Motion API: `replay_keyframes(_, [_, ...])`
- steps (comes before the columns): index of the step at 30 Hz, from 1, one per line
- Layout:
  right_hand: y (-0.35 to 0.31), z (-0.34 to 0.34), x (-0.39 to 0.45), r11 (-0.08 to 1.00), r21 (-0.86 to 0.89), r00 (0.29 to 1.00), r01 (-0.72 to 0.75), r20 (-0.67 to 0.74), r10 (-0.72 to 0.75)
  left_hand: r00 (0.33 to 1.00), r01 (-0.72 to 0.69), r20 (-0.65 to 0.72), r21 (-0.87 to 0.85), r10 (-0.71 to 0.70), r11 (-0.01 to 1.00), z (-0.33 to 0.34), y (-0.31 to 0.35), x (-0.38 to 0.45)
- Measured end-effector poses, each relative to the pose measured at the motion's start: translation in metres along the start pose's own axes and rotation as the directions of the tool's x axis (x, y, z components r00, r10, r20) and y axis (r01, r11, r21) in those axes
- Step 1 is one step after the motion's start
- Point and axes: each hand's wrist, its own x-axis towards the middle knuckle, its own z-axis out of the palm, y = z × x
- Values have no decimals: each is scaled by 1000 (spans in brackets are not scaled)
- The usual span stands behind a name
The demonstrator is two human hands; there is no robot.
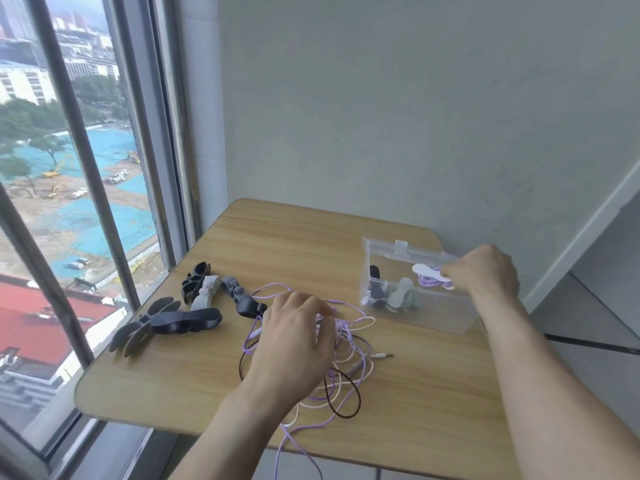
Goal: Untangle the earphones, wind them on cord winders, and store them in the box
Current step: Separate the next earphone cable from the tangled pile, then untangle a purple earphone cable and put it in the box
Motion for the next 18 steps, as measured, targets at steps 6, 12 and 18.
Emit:
replay_keyframes(6, [-7, 13, 14, 963, -262, 972, 64, 236, 0, 999, -15, 33, 70, 13, 997, 3, -1, 4])
replay_keyframes(12, [-14, 1, -1, 845, -412, 839, 341, 538, -77, 997, 21, 69, 121, -29, 992, 3, -1, 3])
replay_keyframes(18, [-10, 3, -60, 863, 176, 880, 474, -96, -464, 995, 14, 98, 165, -31, 986, -11, -10, 5])
